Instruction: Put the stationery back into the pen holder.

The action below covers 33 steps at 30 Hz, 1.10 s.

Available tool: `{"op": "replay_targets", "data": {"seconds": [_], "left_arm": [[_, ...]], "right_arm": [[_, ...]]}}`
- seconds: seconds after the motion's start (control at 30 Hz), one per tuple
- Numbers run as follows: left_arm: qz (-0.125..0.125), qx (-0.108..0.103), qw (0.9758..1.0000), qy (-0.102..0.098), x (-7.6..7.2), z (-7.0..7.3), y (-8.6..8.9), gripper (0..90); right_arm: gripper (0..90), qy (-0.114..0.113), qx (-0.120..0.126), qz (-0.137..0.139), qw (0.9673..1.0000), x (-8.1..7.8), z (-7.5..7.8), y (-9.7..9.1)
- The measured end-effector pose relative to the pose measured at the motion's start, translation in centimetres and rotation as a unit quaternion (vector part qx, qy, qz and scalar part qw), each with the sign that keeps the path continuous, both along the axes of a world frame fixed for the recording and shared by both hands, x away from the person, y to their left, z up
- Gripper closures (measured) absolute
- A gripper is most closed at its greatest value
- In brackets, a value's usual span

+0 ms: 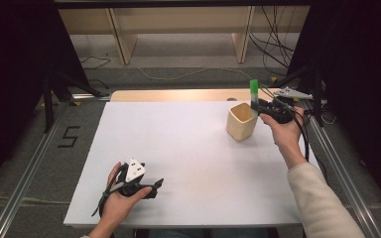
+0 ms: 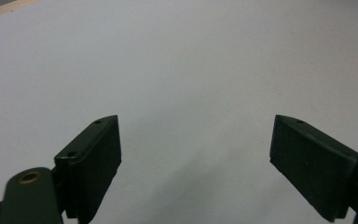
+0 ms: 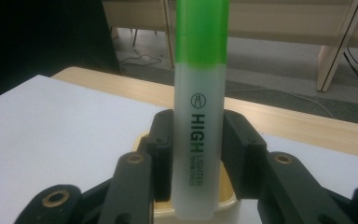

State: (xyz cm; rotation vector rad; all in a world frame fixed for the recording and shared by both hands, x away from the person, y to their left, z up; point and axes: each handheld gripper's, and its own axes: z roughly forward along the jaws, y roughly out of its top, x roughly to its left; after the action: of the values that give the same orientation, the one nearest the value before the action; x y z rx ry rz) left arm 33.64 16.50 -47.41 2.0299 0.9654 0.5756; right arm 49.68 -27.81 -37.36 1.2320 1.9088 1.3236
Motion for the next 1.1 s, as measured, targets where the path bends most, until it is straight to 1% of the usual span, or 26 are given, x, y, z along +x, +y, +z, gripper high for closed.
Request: {"op": "replay_targets", "data": {"seconds": [0.4, 1.1], "left_arm": [[0.000, -0.001, 1.0000, -0.001, 0.0, 0.0, 0.0, 16.3], [-0.001, -0.002, 1.0000, -0.002, 0.0, 0.0, 0.0, 16.3]], "right_arm": [[66.2, -0.003, 0.004, 0.000, 1.0000, 0.4, -0.2, 0.4], [66.2, -0.010, 0.001, 0.000, 1.0000, 1.0, -1.0, 1.2]]}}
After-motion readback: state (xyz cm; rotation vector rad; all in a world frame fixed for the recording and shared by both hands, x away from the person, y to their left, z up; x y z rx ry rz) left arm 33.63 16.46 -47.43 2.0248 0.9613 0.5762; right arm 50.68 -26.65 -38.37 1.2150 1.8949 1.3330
